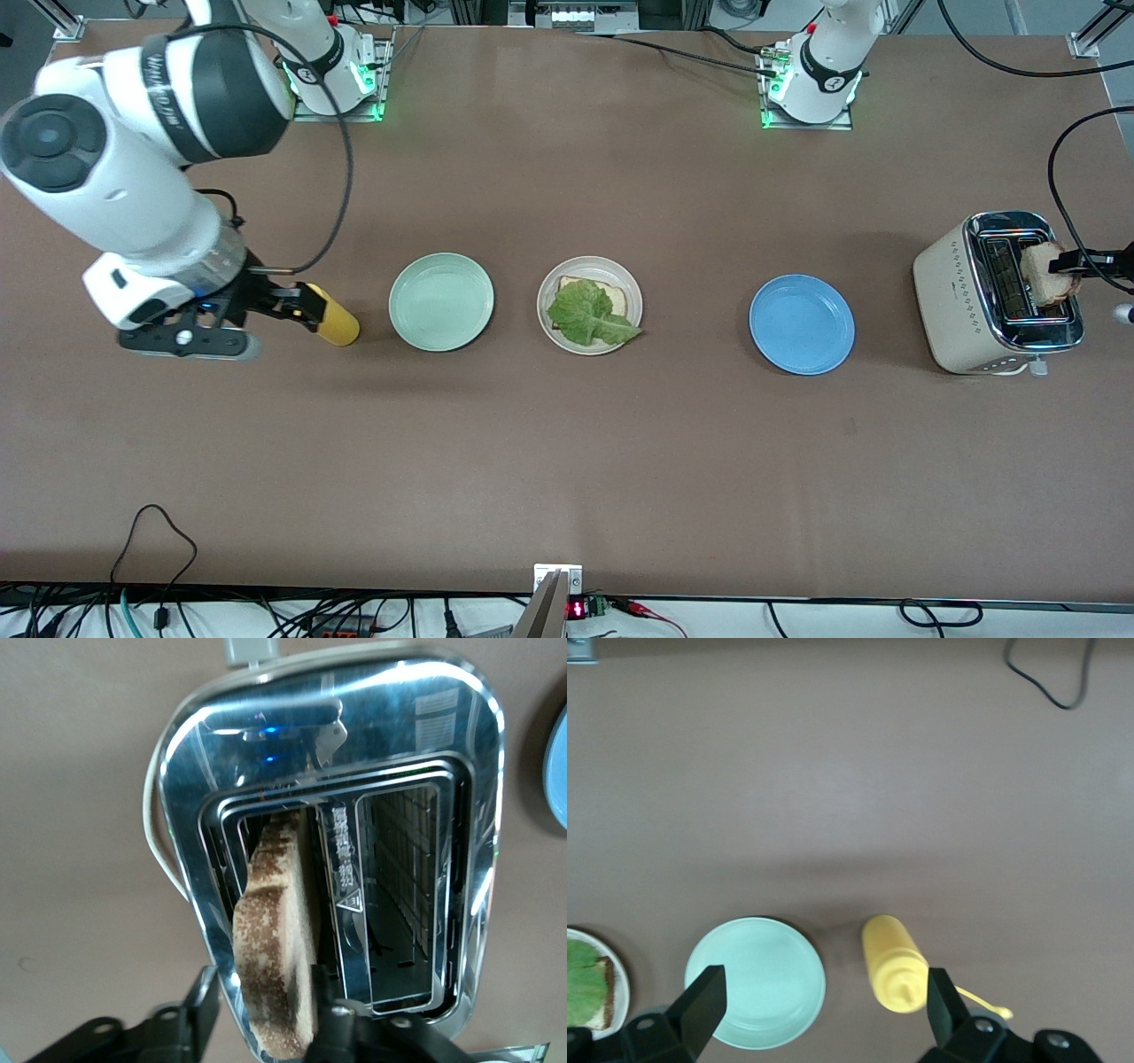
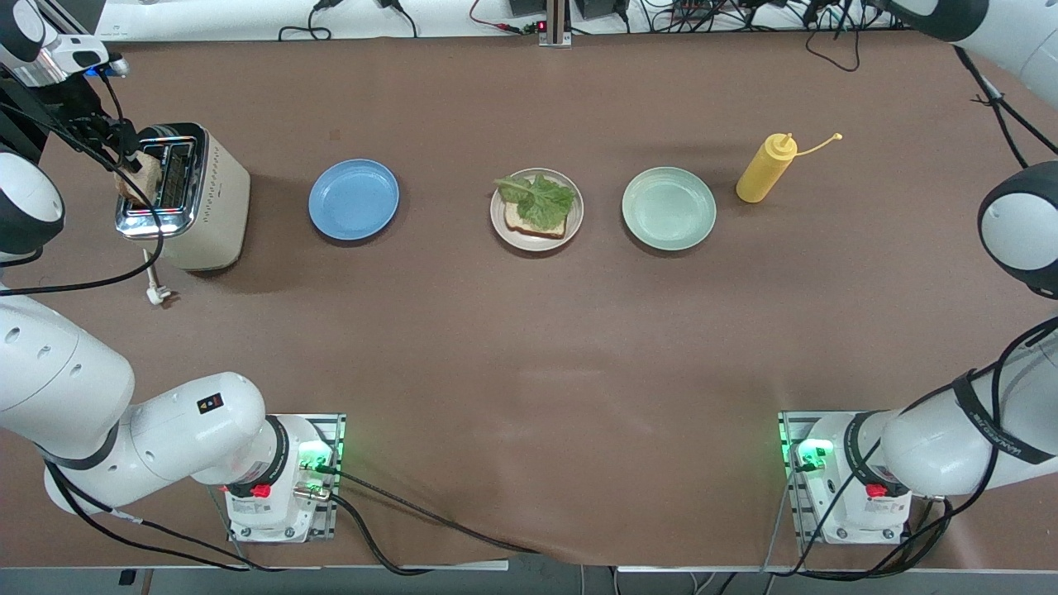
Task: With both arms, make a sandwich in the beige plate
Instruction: 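Withdraw the right gripper while the left gripper grasps the second bread slice, then lift the second bread slice out of the toaster with the left gripper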
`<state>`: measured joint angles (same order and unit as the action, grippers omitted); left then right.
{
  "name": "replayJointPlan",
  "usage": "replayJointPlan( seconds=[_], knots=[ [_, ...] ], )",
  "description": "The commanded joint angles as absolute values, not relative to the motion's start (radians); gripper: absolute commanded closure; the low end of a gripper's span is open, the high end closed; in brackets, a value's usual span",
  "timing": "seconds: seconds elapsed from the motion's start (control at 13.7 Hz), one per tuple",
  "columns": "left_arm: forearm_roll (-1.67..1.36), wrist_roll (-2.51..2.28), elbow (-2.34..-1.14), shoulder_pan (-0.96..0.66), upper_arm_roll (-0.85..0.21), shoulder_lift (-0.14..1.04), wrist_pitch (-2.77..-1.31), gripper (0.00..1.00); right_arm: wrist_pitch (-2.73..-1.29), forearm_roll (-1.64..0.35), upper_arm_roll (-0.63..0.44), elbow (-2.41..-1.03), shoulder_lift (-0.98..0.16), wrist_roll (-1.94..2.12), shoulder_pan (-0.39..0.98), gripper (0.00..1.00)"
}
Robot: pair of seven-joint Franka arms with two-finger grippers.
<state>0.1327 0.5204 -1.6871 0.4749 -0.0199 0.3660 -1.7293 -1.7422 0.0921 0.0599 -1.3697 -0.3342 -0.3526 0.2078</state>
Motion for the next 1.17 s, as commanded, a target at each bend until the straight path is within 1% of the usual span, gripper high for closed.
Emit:
replayJointPlan(
  seconds=[0.0, 0.07, 0.29, 0.36, 0.51, 0.66, 0.73, 0.88, 0.95, 1.09],
  knots=[
    [0.121, 0.545, -1.718, 0.495, -0.038, 0.345, -1.743, 0.95, -1.704, 0.097, 0.068, -1.405, -0.295, -0.347, 0.166, 0.00],
    [0.118, 0.542, -1.712, 0.494, -0.040, 0.347, -1.743, 0.99, -1.701, 0.097, 0.067, -1.407, -0.293, -0.344, 0.154, 0.00],
    [0.087, 0.549, -1.701, 0.494, -0.041, 0.331, -1.723, 0.99, -1.706, 0.091, 0.069, -1.410, -0.279, -0.272, 0.095, 0.00],
    [0.087, 0.551, -1.680, 0.494, -0.041, 0.321, -1.697, 0.99, -1.703, 0.091, 0.069, -1.410, -0.275, -0.231, 0.077, 0.00],
    [0.089, 0.551, -1.588, 0.486, -0.048, 0.311, -1.567, 0.99, -1.704, 0.087, 0.069, -1.448, -0.236, -0.167, 0.040, 0.00],
    [0.089, 0.545, -1.463, 0.483, -0.087, 0.311, -1.414, 0.99, -1.713, 0.058, 0.069, -1.508, -0.183, -0.166, 0.006, 0.00],
    [0.090, 0.534, -1.400, 0.483, -0.125, 0.311, -1.335, 0.99, -1.718, 0.046, 0.069, -1.540, -0.152, -0.166, -0.001, 0.00],
    [0.091, 0.529, -1.324, 0.482, -0.210, 0.311, -1.244, 0.99, -1.742, 0.023, 0.069, -1.615, -0.076, -0.166, 0.003, 0.00],
    [0.091, 0.528, -1.304, 0.480, -0.265, 0.311, -1.224, 0.99, -1.761, 0.017, 0.069, -1.664, -0.031, -0.166, 0.005, 0.00],
    [0.091, 0.526, -1.302, 0.480, -0.384, 0.311, -1.209, 0.99, -1.796, 0.017, 0.068, -1.762, 0.050, -0.167, 0.018, 0.00]
  ],
)
